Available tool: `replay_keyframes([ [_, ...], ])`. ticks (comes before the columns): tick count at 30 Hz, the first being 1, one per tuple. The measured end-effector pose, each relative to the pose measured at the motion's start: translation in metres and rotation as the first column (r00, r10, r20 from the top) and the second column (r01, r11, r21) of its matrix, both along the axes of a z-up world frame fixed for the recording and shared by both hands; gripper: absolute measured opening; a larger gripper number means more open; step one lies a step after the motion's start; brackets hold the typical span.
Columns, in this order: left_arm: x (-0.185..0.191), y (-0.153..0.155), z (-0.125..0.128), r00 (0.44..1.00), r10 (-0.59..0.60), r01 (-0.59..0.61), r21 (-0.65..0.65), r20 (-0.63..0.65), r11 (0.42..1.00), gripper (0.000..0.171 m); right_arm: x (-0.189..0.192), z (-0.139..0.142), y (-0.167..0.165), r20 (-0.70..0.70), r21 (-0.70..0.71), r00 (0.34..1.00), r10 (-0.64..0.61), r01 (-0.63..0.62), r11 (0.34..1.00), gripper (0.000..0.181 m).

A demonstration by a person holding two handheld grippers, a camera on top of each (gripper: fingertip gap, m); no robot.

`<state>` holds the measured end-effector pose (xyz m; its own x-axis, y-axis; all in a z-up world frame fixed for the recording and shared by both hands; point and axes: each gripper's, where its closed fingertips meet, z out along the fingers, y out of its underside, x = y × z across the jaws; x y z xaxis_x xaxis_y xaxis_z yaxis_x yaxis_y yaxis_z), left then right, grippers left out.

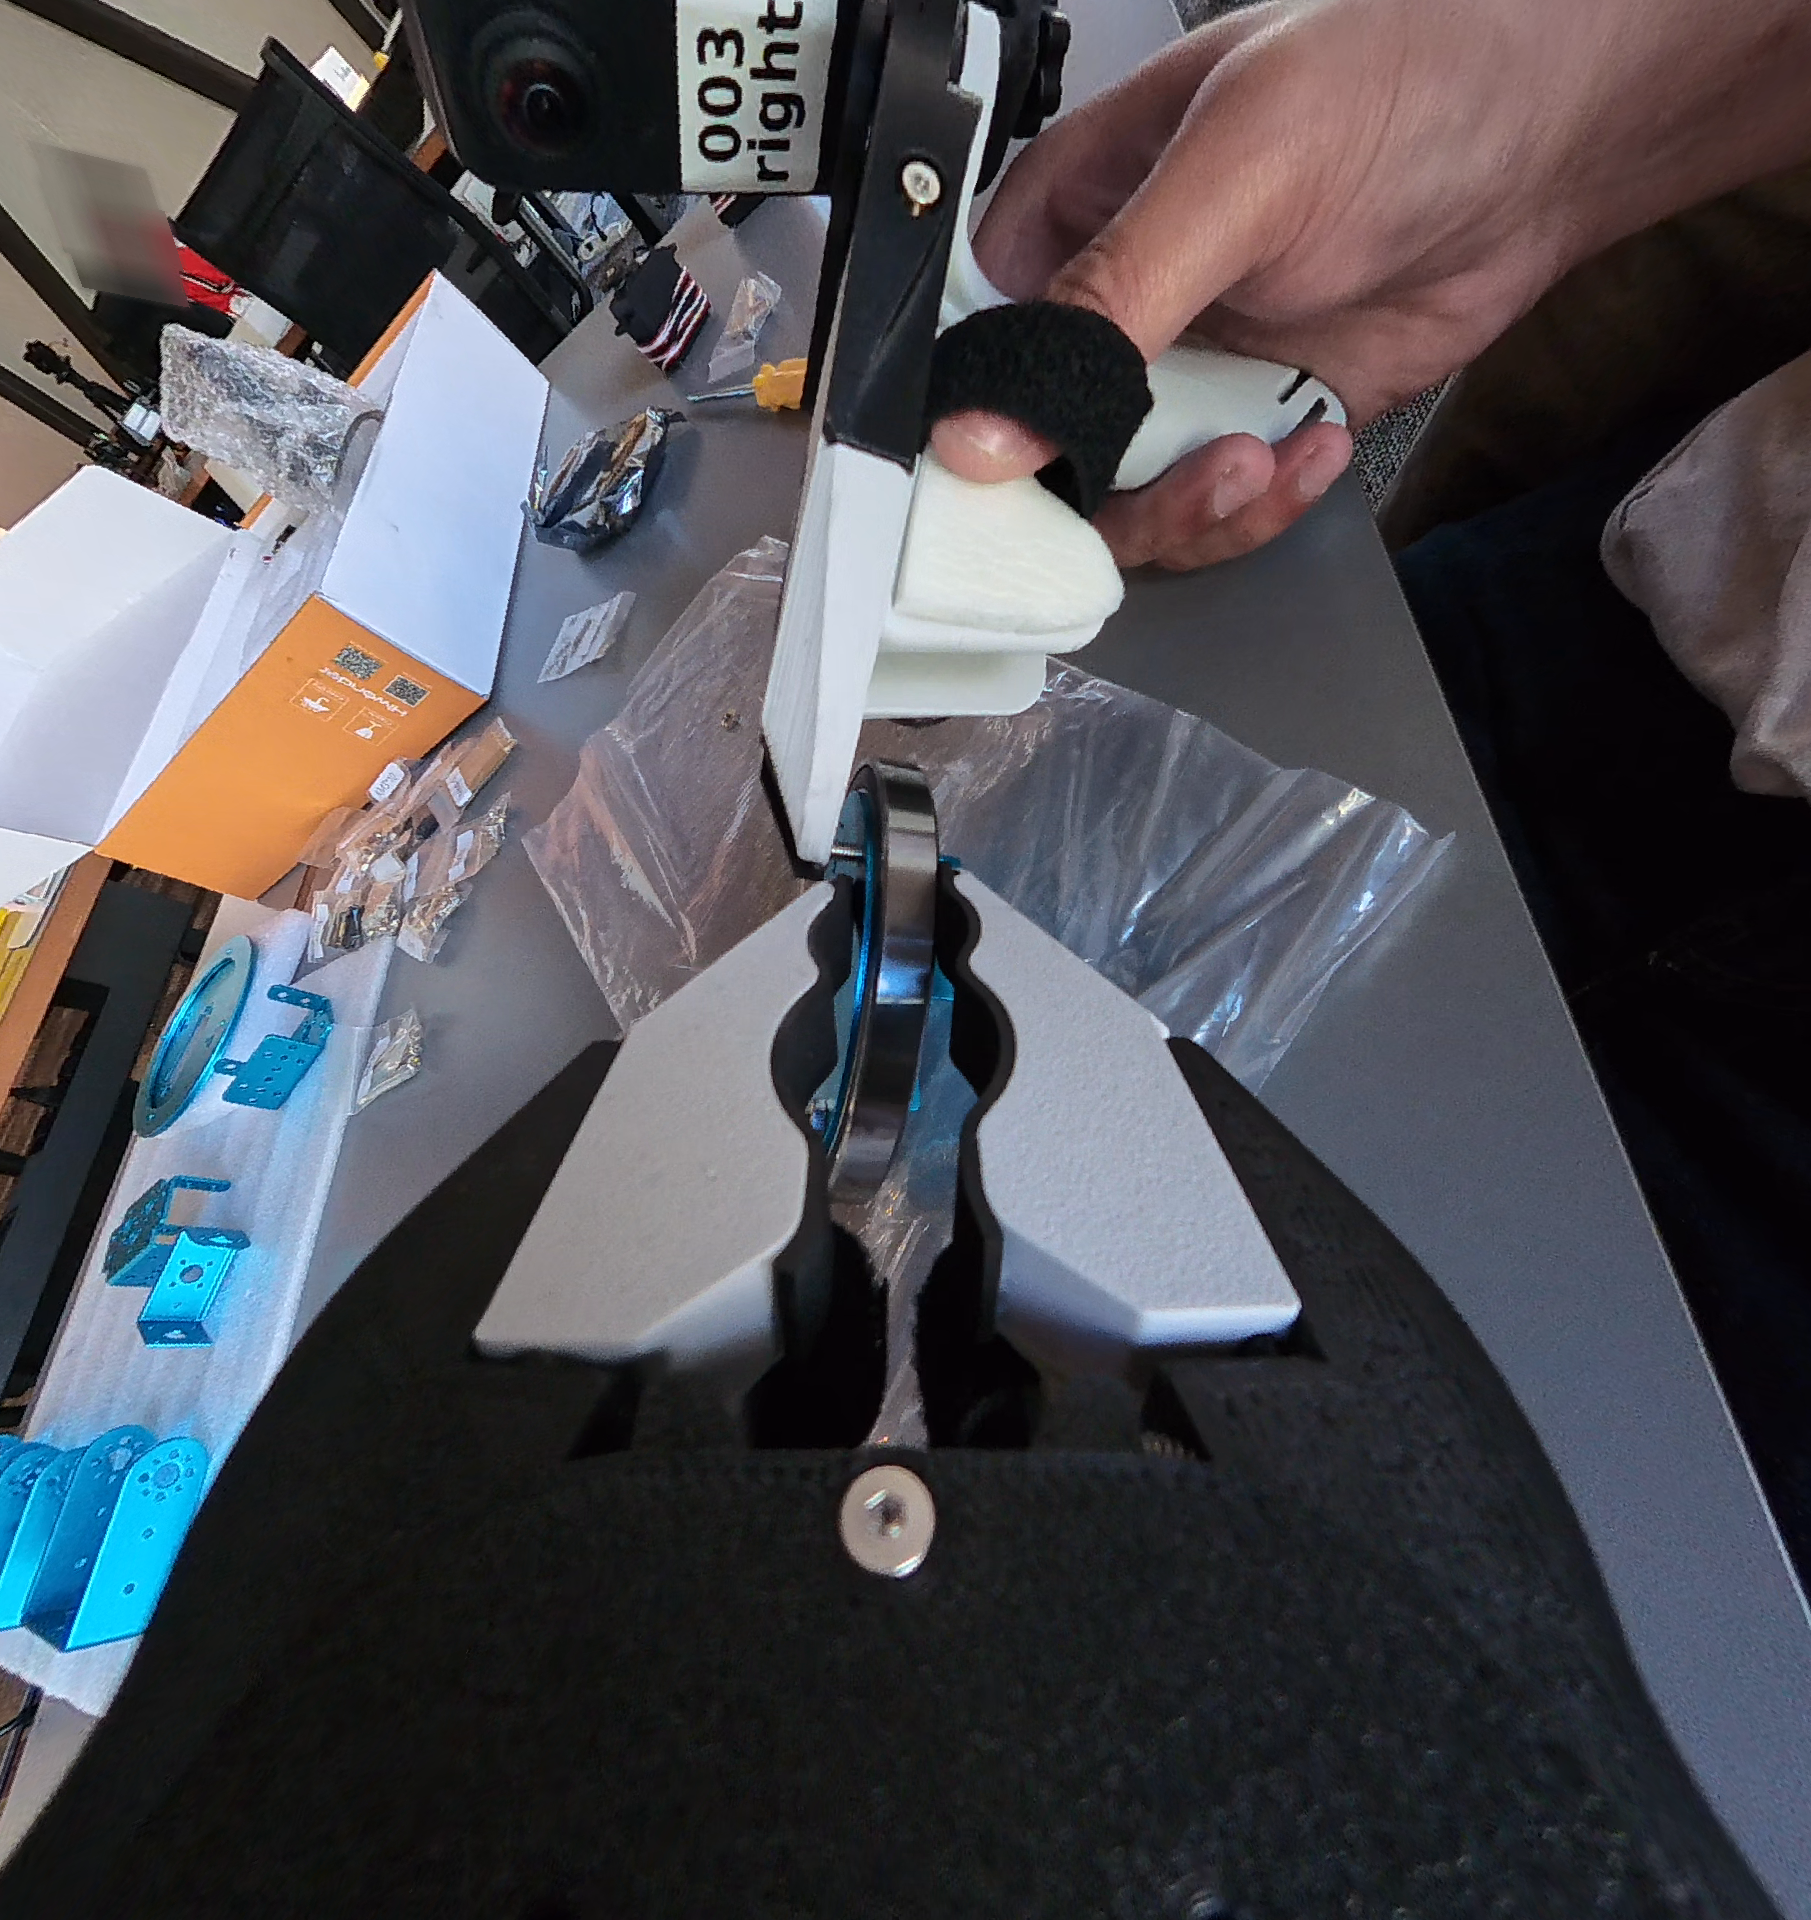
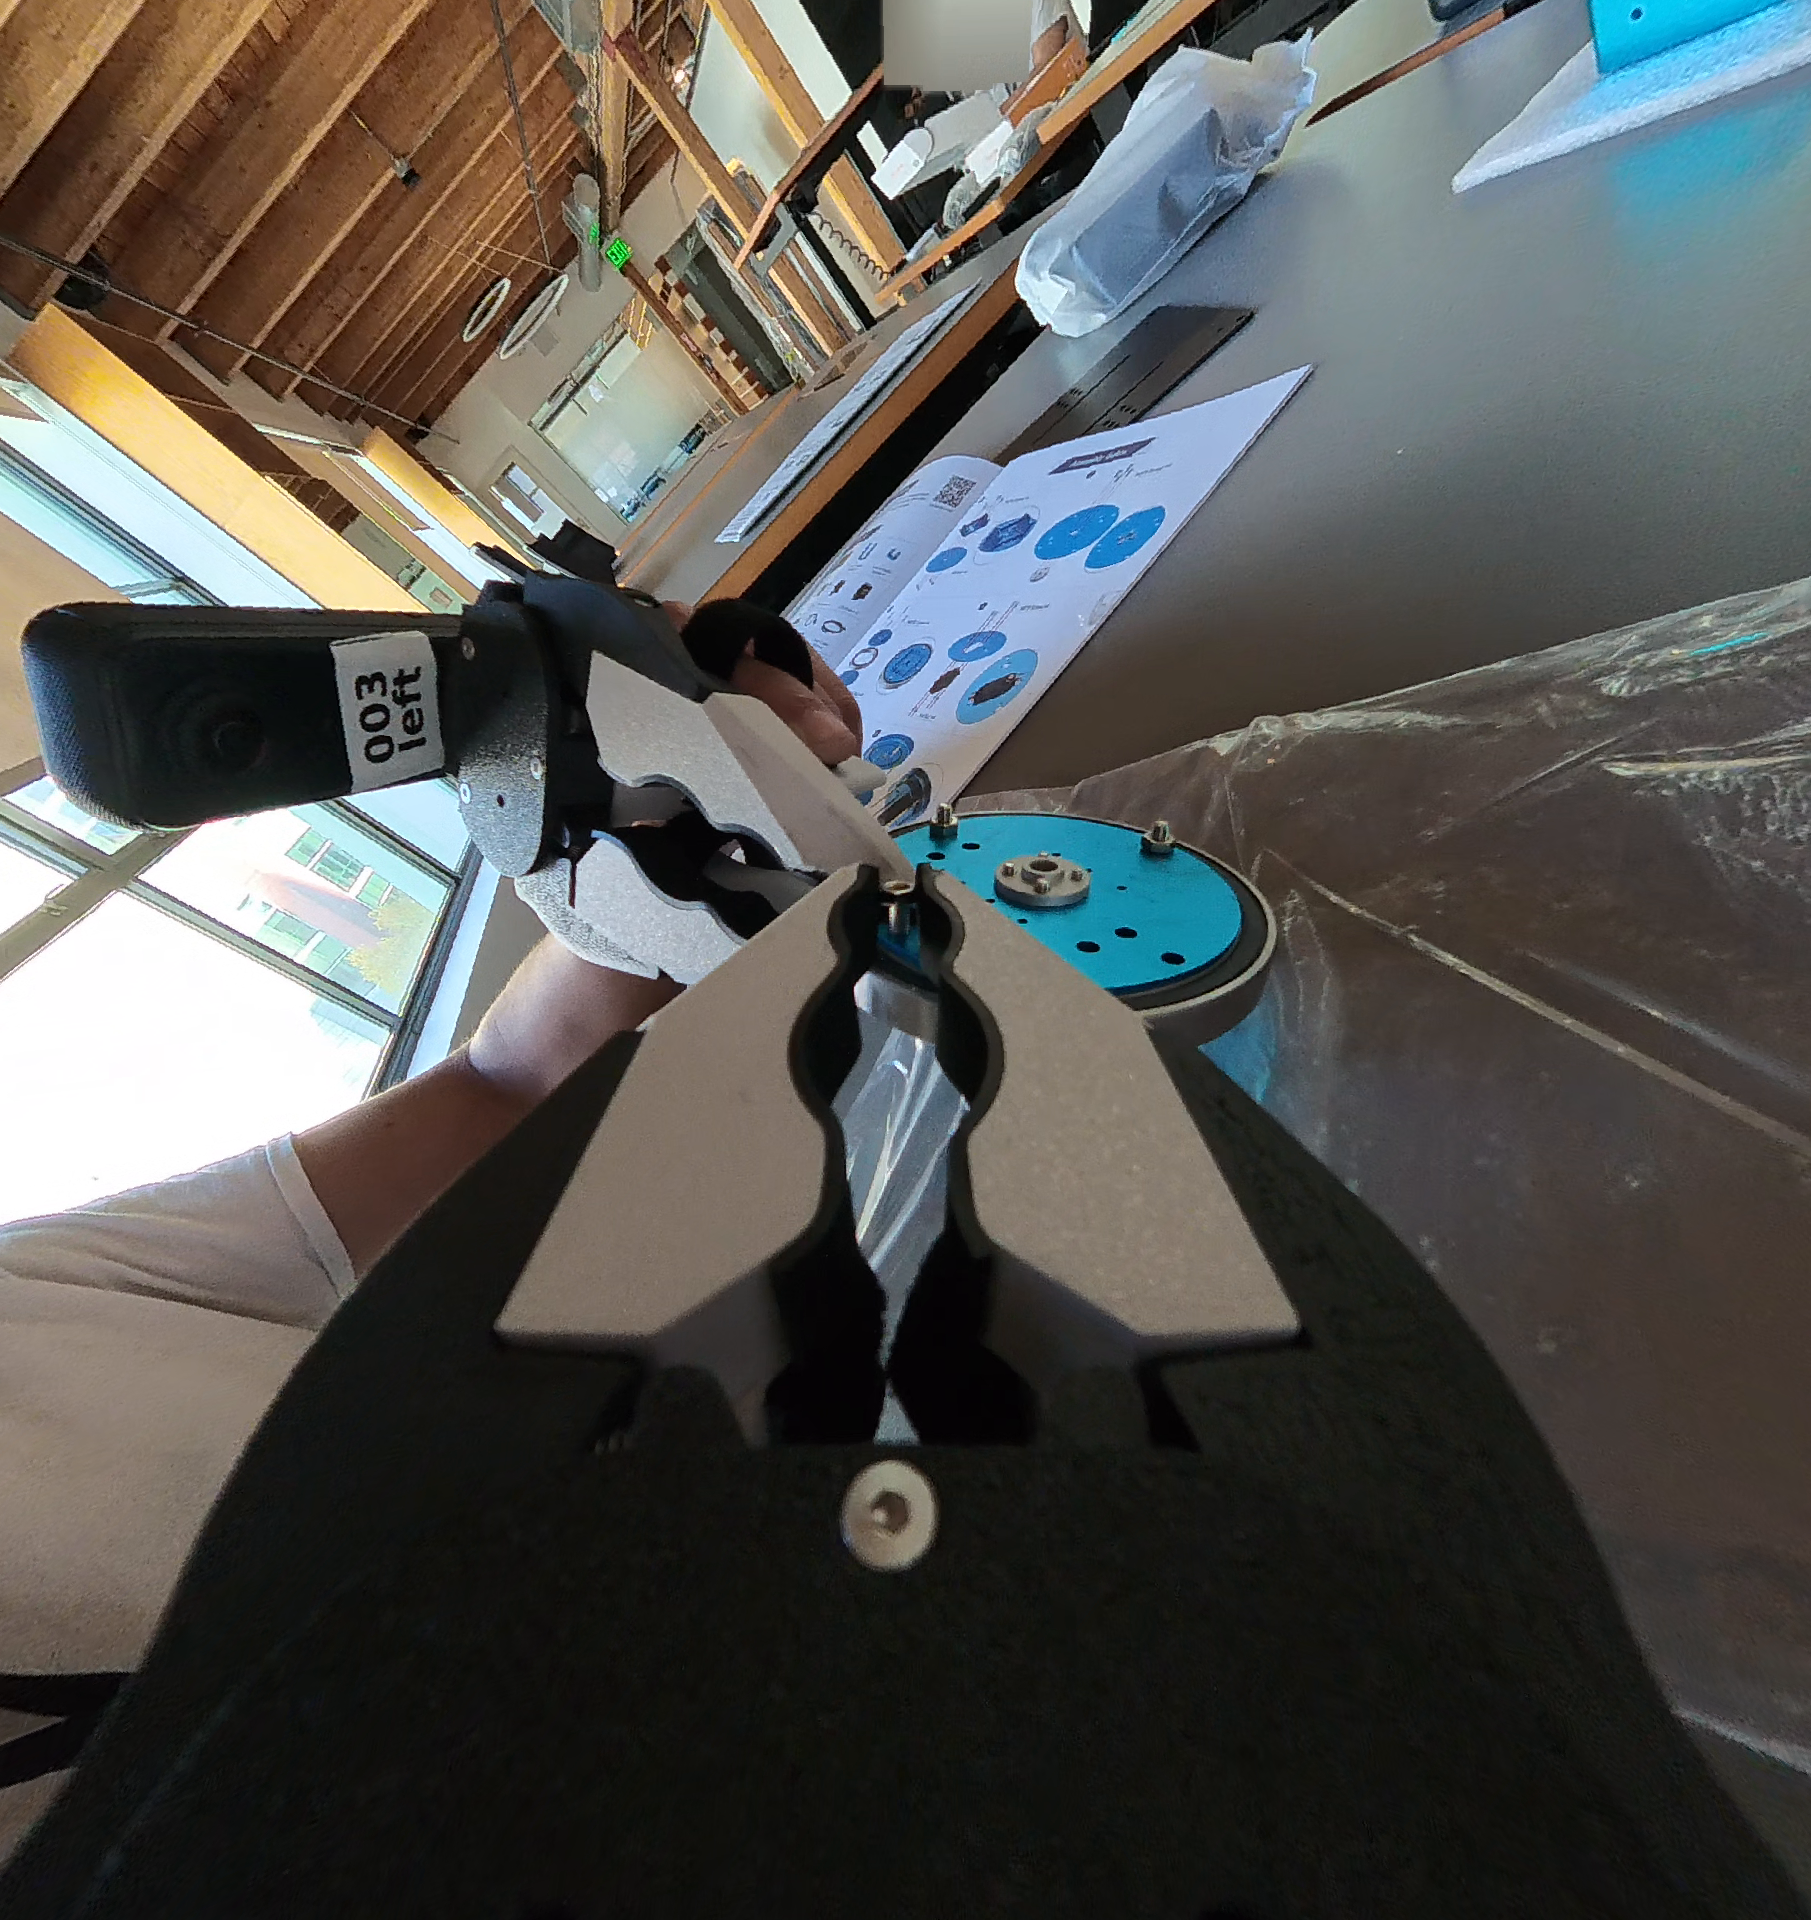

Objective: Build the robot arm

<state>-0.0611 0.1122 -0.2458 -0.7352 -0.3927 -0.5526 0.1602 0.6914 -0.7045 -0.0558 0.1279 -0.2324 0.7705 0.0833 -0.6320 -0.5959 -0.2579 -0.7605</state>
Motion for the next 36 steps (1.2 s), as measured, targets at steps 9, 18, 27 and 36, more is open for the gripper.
replay_keyframes([
  [9,0.000,0.001,0.001,1.000,0.002,-0.002,-0.003,0.001,1.000,0.015,0.000,0.003,-0.005,-0.005,0.020,1.000,0.000,0.000,1.000,0.006],
  [18,0.000,0.000,0.000,1.000,0.000,0.000,0.001,0.000,1.000,0.015,0.003,0.013,-0.012,-0.003,0.084,1.000,-0.007,0.007,0.996,0.006],
  [27,0.000,0.000,-0.001,1.000,-0.002,0.002,0.000,-0.001,1.000,0.015,-0.012,0.003,-0.003,0.019,0.024,0.998,0.067,-0.068,0.997,0.031],
  [36,-0.001,0.000,-0.001,1.000,-0.001,0.001,0.002,-0.002,1.000,0.015,-0.006,0.009,-0.005,0.016,0.070,0.999,0.036,-0.037,0.997,0.039],
])
